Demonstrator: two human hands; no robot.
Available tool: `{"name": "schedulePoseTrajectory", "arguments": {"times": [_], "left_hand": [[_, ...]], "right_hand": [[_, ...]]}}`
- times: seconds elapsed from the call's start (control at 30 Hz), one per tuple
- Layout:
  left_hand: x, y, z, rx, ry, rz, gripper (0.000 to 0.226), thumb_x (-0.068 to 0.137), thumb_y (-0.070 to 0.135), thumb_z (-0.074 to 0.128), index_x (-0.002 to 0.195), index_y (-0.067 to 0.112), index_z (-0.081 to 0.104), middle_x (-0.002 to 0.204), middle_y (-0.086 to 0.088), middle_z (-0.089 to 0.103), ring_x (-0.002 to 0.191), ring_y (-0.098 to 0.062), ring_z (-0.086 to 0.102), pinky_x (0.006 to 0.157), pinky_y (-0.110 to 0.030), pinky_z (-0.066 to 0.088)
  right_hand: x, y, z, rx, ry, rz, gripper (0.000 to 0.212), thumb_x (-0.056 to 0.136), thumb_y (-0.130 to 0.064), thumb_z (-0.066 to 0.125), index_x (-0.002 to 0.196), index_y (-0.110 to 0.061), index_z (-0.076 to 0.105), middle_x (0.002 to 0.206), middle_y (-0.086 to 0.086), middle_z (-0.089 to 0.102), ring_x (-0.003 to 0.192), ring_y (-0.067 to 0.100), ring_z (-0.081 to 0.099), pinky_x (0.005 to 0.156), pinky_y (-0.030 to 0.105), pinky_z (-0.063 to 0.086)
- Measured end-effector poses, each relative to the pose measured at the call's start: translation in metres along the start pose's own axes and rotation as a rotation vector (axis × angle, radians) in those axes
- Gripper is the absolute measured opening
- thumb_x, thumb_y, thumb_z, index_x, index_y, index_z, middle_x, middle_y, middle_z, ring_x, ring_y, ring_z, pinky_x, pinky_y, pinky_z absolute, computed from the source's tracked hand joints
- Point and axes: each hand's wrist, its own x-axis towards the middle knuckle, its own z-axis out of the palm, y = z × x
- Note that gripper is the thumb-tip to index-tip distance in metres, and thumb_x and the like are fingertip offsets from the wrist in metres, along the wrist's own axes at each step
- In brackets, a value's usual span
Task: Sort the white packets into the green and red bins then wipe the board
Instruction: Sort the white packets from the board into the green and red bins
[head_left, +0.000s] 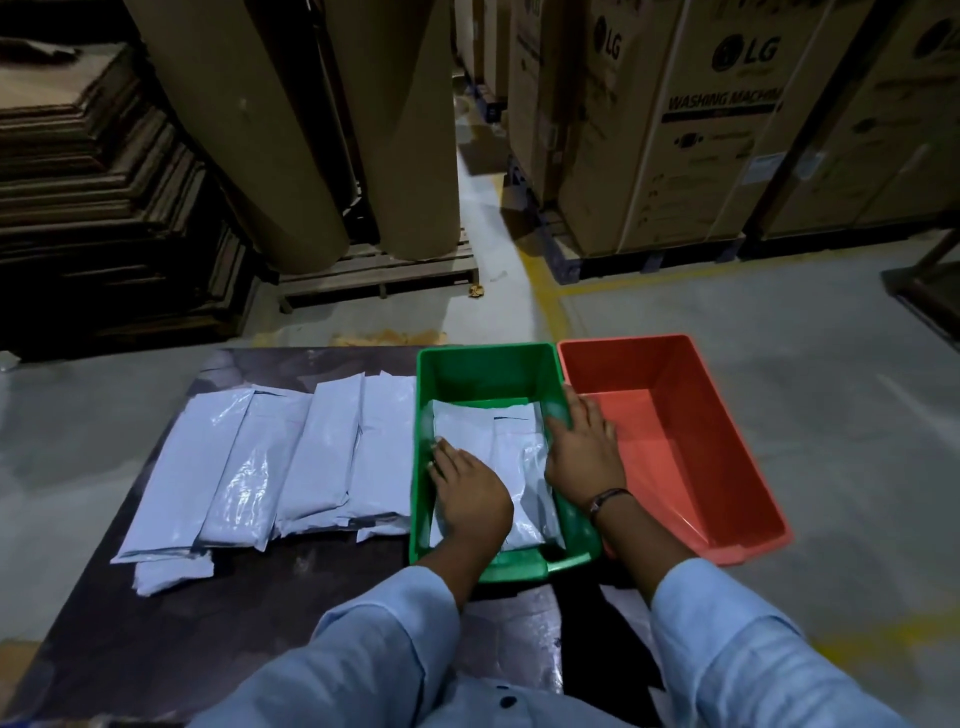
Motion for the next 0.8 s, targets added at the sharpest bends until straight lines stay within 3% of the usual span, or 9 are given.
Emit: {"name": "schedulePoseTrajectory", "arguments": {"times": [0.1, 0.27, 0.43, 0.63, 0.8], "left_hand": [[0.004, -0.002, 0.007, 0.033, -0.032, 0.047, 0.069, 0.101, 0.020, 0.034, 0.155, -0.013, 0.007, 0.163, -0.036, -0.007, 0.153, -0.052, -0.002, 0.124, -0.058, 0.001], [0.021, -0.014, 0.019, 0.015, -0.107, 0.225, 0.071, 0.107, 0.028, 0.031, 0.161, 0.008, -0.010, 0.166, -0.021, -0.023, 0.153, -0.048, -0.017, 0.125, -0.057, 0.000], [0.032, -0.021, 0.024, -0.065, -0.296, 0.203, 0.074, 0.109, 0.046, 0.023, 0.159, 0.012, -0.020, 0.164, -0.015, -0.032, 0.153, -0.041, -0.023, 0.124, -0.054, -0.008], [0.036, -0.022, 0.024, -0.147, -0.333, 0.205, 0.078, 0.107, 0.056, 0.021, 0.159, 0.017, -0.022, 0.161, -0.010, -0.039, 0.151, -0.036, -0.031, 0.124, -0.052, -0.012], [0.038, -0.019, 0.015, -0.154, -0.374, 0.183, 0.079, 0.106, 0.060, 0.017, 0.160, 0.015, -0.019, 0.163, -0.010, -0.034, 0.152, -0.038, -0.026, 0.124, -0.053, -0.009]], "right_hand": [[0.001, 0.000, 0.001, 0.014, -0.010, 0.002, 0.060, 0.080, -0.018, 0.056, 0.139, -0.025, 0.052, 0.167, 0.007, 0.008, 0.148, 0.035, 0.017, 0.114, 0.053, 0.025], [0.001, -0.001, 0.000, 0.016, -0.028, -0.003, 0.060, 0.081, -0.016, 0.055, 0.140, -0.025, 0.050, 0.168, 0.007, 0.002, 0.149, 0.036, 0.013, 0.116, 0.055, 0.023], [0.001, 0.000, 0.002, 0.026, -0.021, -0.017, 0.053, 0.082, -0.016, 0.055, 0.135, -0.023, 0.054, 0.168, 0.009, 0.004, 0.148, 0.037, 0.016, 0.115, 0.054, 0.026], [0.001, 0.000, 0.003, 0.032, -0.015, -0.024, 0.053, 0.081, -0.016, 0.055, 0.134, -0.022, 0.054, 0.167, 0.010, 0.003, 0.148, 0.036, 0.017, 0.114, 0.052, 0.028], [0.001, 0.000, 0.002, 0.027, -0.014, -0.021, 0.048, 0.081, -0.016, 0.055, 0.129, -0.021, 0.058, 0.167, 0.009, 0.004, 0.145, 0.037, 0.022, 0.112, 0.052, 0.030]]}}
